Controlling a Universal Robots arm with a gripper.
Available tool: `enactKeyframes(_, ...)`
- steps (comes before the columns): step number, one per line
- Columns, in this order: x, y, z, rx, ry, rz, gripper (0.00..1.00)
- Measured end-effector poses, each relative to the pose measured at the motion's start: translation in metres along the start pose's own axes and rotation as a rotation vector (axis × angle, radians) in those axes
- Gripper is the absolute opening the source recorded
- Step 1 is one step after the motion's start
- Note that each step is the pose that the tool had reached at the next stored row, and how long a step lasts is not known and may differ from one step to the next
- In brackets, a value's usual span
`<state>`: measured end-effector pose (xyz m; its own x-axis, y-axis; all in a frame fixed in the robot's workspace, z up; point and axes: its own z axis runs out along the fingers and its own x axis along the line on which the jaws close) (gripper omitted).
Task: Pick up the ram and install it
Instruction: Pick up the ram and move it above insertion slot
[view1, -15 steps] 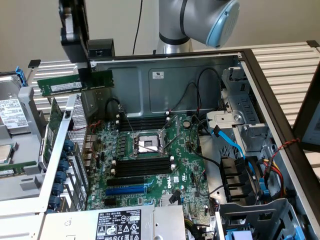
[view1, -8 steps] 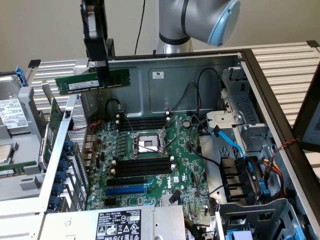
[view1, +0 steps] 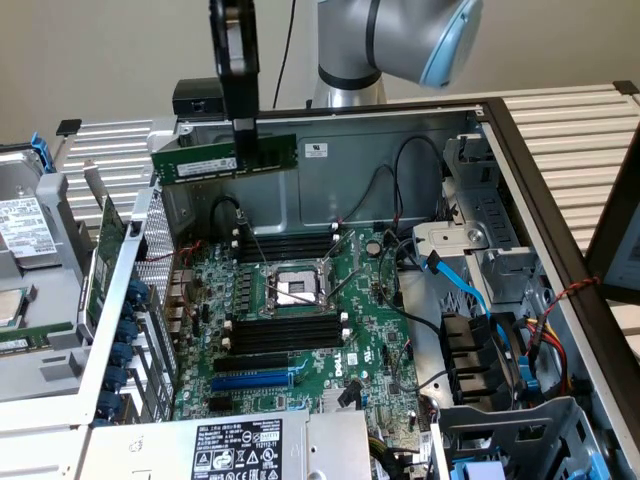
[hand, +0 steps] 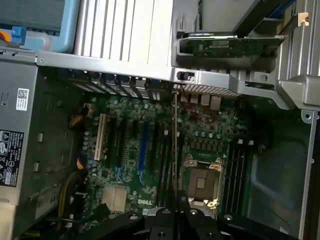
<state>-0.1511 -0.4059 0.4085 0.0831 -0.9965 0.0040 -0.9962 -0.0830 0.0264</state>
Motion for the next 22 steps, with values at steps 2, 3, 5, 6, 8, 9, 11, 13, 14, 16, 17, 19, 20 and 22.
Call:
enactKeyframes(2, 0.001, -0.0087, -0.0002, 0.0, 0.0, 0.0, 0.13)
enactKeyframes(3, 0.001, -0.0123, -0.0004, -0.0001, 0.0001, 0.0, 0.13)
enactKeyframes(5, 0.001, -0.0168, -0.0004, 0.0, 0.0, 0.001, 0.13)
enactKeyframes(6, 0.001, -0.0178, -0.0003, 0.0, -0.0001, 0.004, 0.13)
enactKeyframes(8, 0.0, -0.0192, -0.0002, 0.0, -0.0003, 0.011, 0.13)
enactKeyframes(9, -0.001, -0.0197, -0.0001, 0.0001, -0.0004, 0.016, 0.13)
enactKeyframes(11, -0.001, -0.0206, 0.0001, 0.0002, -0.0007, 0.028, 0.13)
enactKeyframes(13, -0.002, -0.0213, 0.0004, 0.0004, -0.001, 0.039, 0.13)
enactKeyframes(14, -0.002, -0.0219, 0.0005, 0.0006, -0.0012, 0.043, 0.13)
enactKeyframes(16, -0.005, -0.0236, 0.0007, 0.0011, -0.0012, 0.047, 0.13)
enactKeyframes(17, -0.006, -0.0248, 0.0009, 0.0014, -0.0011, 0.047, 0.13)
enactKeyframes(19, -0.01, -0.0269, 0.0014, 0.002, -0.0002, 0.048, 0.13)
enactKeyframes(20, -0.012, -0.028, 0.0018, 0.0025, 0.0005, 0.049, 0.13)
enactKeyframes(22, -0.013, -0.0305, 0.0024, 0.0031, 0.0019, 0.052, 0.13)
